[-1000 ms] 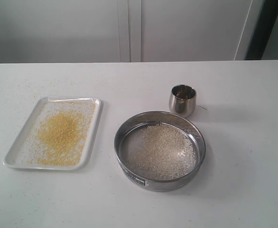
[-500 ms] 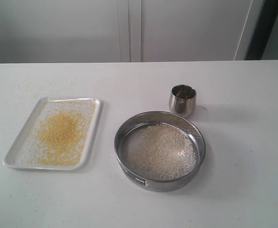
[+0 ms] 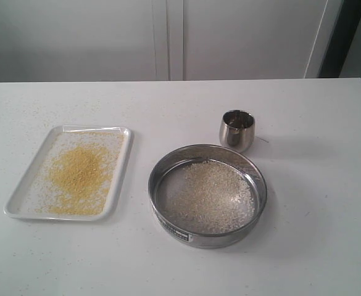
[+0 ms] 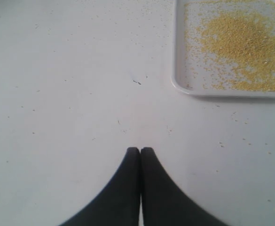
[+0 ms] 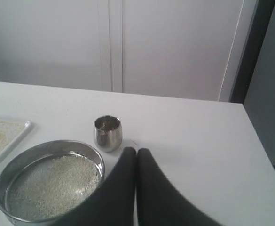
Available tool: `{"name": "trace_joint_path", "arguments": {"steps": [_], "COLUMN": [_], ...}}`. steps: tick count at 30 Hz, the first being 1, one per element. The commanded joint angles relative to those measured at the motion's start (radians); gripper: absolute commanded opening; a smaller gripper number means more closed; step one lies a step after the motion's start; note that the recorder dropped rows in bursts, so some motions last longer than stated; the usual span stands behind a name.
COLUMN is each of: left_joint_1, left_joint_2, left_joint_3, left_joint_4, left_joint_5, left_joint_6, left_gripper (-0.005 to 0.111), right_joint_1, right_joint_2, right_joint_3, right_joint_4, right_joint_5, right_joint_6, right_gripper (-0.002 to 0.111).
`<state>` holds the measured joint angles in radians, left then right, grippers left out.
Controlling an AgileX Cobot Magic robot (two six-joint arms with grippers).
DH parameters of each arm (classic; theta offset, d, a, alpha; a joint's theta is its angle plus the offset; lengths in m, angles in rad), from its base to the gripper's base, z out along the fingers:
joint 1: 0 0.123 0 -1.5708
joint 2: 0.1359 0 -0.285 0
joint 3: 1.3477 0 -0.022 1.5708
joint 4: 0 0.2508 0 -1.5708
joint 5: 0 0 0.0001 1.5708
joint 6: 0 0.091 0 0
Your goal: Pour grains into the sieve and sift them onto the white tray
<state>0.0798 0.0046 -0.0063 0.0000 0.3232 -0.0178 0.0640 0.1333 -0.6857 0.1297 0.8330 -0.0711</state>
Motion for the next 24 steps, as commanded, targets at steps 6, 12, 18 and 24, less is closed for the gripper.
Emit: {"name": "trace_joint_path", "arguments": {"steps": [6, 12, 18, 24], "left_joint_1": [0.000, -0.002, -0.016, -0.036], "left_joint_2": [-0.005, -0.005, -0.005, -0.005], "left_joint_3": [0.006, 0.006, 0.006, 0.006], "left_joint_4": [0.000, 0.000, 0.000, 0.000], "left_joint_5": [0.007, 0.007, 0.007, 0.007], "left_joint_6": [0.000, 0.000, 0.000, 0.000], "left_gripper": [0.000, 0.000, 0.000, 0.000], "right_joint_1": [-0.005, -0.005, -0.005, -0.005], "right_joint_2": [-0.132, -0.133, -0.133, -0.133], "right_joint_3": [0.158, 0.226, 0.255, 0.306], "right_joint_4": [-0.002, -0.006, -0.006, -0.006], "right_joint_5": [-0.010, -0.056, -0.132, -0.221], "right_joint_6": [-0.001, -0.001, -0.001, -0.001], "right_gripper": [0.000, 0.000, 0.000, 0.000]}}
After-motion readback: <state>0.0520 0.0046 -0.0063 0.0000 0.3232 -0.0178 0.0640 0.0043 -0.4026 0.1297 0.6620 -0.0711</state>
